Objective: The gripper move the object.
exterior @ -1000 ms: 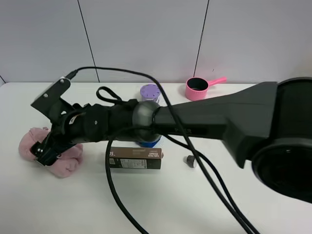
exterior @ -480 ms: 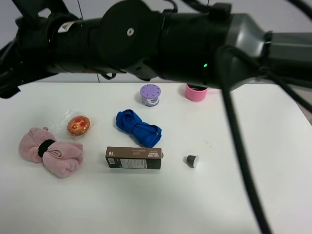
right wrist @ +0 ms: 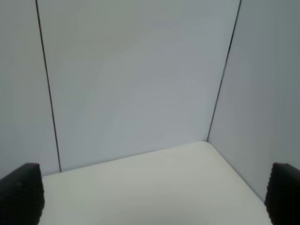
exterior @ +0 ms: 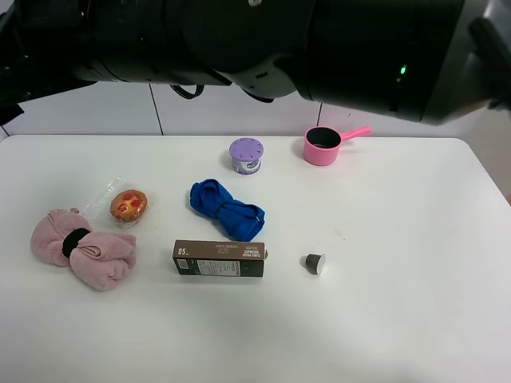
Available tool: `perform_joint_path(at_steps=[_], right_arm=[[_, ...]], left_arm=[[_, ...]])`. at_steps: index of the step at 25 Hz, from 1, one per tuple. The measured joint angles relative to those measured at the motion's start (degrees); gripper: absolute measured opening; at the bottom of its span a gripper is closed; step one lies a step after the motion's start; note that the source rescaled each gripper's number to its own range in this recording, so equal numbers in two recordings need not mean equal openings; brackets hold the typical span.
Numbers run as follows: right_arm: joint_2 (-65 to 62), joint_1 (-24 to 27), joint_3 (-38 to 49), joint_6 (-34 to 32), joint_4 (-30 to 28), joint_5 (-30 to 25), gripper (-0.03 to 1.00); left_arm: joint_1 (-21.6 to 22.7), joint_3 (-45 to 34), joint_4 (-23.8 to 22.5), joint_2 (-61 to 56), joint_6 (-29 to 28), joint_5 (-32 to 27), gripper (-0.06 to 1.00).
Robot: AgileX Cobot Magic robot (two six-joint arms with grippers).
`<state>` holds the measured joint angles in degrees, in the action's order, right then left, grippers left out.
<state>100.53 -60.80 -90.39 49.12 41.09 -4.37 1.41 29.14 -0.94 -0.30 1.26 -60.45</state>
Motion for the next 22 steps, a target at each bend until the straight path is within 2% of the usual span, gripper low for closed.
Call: perform_joint_path(at_steps=[7, 10, 13, 16, 19, 22], right_arm=[[-0.12, 1.42, 0.00, 0.22, -3.70, -1.76, 1.00], [-0.28, 2.82, 0.00, -2.63, -6.30, -2.23, 1.00], [-0.28, 6.19, 0.00, -11.70, -12.45, -2.89, 1.00], [-0.35, 10.92, 0.00, -24.30, -21.47, -3.91, 1.00], [-0.45, 16.12, 0.00, -35.39, -31.61, -7.50, 1.00], [-0.45, 20.76, 0.00, -44.12, -41.09, -13.80, 1.00]], left_arm=[[0.00, 0.00, 0.00, 0.00, -0.06, 0.00, 1.00], [0.00, 0.00, 0.00, 0.00, -0.06, 0.00, 1.00], [0.00, 0.00, 0.00, 0.00, -0.06, 0.00, 1.00], [0.00, 0.00, 0.00, 0.00, -0.06, 0.00, 1.00], [0.00, 0.00, 0.00, 0.00, -0.06, 0.00, 1.00], [0.00, 0.00, 0.00, 0.00, -0.06, 0.00, 1.00]])
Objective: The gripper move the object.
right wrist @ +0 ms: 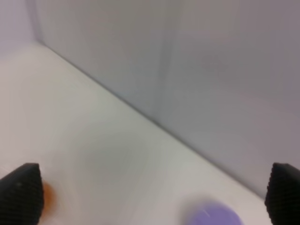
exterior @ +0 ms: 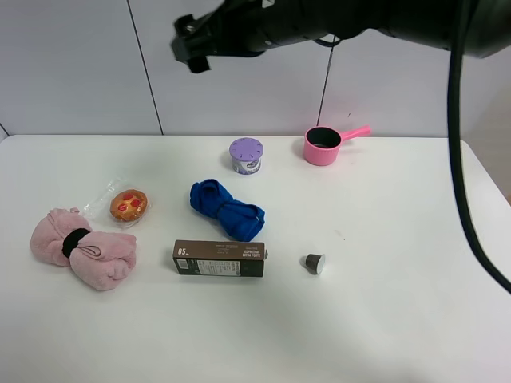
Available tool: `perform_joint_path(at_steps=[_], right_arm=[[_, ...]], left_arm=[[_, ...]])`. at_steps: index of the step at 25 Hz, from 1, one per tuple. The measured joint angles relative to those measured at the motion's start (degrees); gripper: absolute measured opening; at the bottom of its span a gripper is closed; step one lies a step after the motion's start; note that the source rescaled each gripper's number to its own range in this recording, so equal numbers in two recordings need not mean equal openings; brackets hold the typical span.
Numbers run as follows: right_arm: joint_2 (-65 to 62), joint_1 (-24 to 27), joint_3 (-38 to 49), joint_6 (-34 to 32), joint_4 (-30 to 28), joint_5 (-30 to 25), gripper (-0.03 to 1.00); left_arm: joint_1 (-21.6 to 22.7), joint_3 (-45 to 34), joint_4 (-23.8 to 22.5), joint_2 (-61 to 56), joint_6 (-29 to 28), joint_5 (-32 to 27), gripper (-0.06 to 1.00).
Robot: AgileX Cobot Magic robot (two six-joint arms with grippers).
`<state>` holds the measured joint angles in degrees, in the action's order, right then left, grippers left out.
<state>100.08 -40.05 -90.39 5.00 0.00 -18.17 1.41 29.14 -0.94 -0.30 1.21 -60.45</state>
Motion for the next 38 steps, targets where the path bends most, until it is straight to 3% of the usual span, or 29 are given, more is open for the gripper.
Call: perform_joint_path(at_steps=[3, 7, 13, 23, 30, 38], right_arm=[[0.00, 4.95, 0.00, -5.00, -5.69, -9.26, 1.00], [-0.89, 11.48, 0.00, -6.31, -9.84, -22.26, 1.00], [-5.92, 20.22, 0.00, -6.31, -12.03, -34.15, 1.00], [-11.12, 35.64, 0.00, -2.47, -11.65, -38.32, 1.00], [-14.81, 46.76, 0.00, -2.24, -11.43, -45.25, 1.00], [-25.94, 49.63, 0.00, -1.40, -6.30, -50.94, 1.00]], left_arm=[[0.00, 0.00, 0.00, 0.00, 0.00, 0.00, 1.00], [0.00, 0.00, 0.00, 0.00, 0.00, 0.00, 1.00], [0.00, 0.00, 0.00, 0.00, 0.00, 0.00, 1.00], [0.00, 0.00, 0.00, 0.00, 0.00, 0.00, 1.00], [0.00, 0.00, 0.00, 0.00, 0.00, 0.00, 1.00], [0.00, 0.00, 0.00, 0.00, 0.00, 0.00, 1.00]])
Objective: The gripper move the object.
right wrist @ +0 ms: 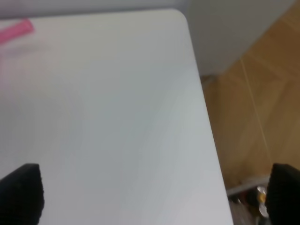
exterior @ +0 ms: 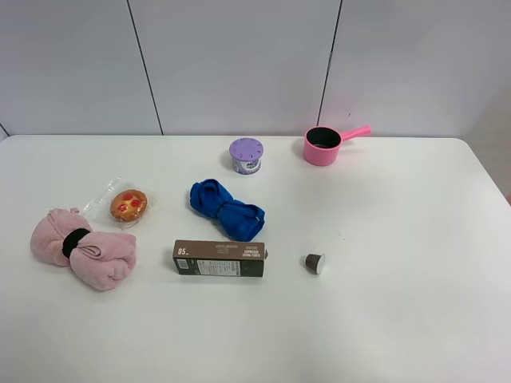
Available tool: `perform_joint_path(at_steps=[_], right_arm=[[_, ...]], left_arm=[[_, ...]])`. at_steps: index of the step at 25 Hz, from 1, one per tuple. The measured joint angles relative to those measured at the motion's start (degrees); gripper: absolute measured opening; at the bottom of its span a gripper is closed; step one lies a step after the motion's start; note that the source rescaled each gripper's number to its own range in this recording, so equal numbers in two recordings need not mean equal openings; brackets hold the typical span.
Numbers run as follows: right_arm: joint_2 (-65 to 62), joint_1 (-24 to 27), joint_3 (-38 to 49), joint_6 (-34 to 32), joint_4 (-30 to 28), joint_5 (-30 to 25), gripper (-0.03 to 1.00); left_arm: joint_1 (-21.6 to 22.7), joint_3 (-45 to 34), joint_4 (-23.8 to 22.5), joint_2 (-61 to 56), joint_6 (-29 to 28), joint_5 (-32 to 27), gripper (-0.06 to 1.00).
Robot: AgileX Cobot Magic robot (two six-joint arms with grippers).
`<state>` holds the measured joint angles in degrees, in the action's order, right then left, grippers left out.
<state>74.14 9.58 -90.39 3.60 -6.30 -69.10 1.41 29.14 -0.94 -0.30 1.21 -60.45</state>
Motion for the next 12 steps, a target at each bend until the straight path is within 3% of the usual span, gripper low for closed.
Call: perform_joint_path(at_steps=[8, 12], right_arm=[[-14.73, 0.00, 0.74, 3.08, 2.88, -0.21, 0.99], [-24.20, 0.00, 5.24, 8.63, 6.30, -0.47, 0.98]], left_arm=[[0.00, 0.00, 0.00, 0.00, 0.07, 0.00, 1.00], [0.00, 0.00, 0.00, 0.00, 0.07, 0.00, 1.00]])
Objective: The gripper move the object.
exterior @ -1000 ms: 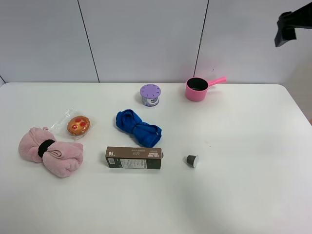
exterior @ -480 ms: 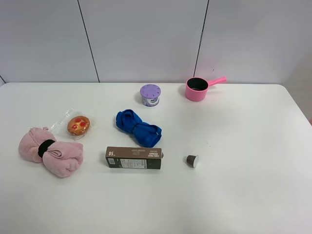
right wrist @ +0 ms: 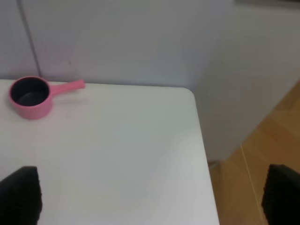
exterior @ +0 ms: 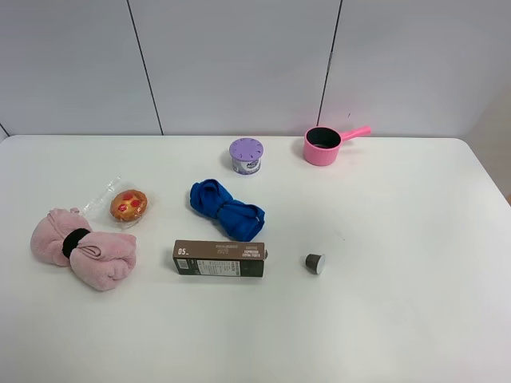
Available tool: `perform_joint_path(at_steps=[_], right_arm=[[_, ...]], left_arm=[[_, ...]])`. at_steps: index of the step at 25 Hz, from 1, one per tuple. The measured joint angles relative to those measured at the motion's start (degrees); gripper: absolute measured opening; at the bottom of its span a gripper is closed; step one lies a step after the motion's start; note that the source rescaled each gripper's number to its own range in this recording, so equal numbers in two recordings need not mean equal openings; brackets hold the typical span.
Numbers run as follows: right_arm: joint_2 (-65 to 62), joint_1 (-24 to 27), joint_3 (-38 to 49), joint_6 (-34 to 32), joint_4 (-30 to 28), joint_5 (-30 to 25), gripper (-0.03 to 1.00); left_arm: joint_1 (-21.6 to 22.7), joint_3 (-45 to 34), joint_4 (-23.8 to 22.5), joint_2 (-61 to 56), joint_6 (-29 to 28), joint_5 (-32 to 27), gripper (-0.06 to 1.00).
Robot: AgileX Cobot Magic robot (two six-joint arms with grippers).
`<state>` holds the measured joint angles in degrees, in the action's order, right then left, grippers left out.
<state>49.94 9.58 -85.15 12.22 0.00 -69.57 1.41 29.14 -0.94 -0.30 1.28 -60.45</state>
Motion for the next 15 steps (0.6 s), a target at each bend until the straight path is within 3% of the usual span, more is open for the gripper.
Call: perform_joint_path(at_steps=[7, 15], right_arm=[[-17.62, -0.06, 15.37, 5.96, 3.19, 1.29, 0.98], [-38.75, -3.35, 38.75, 5.77, 5.92, 7.96, 0.98]], left_arm=[[0.00, 0.00, 0.00, 0.00, -0.04, 0.00, 1.00], [0.00, 0.00, 0.00, 0.00, -0.04, 0.00, 1.00]])
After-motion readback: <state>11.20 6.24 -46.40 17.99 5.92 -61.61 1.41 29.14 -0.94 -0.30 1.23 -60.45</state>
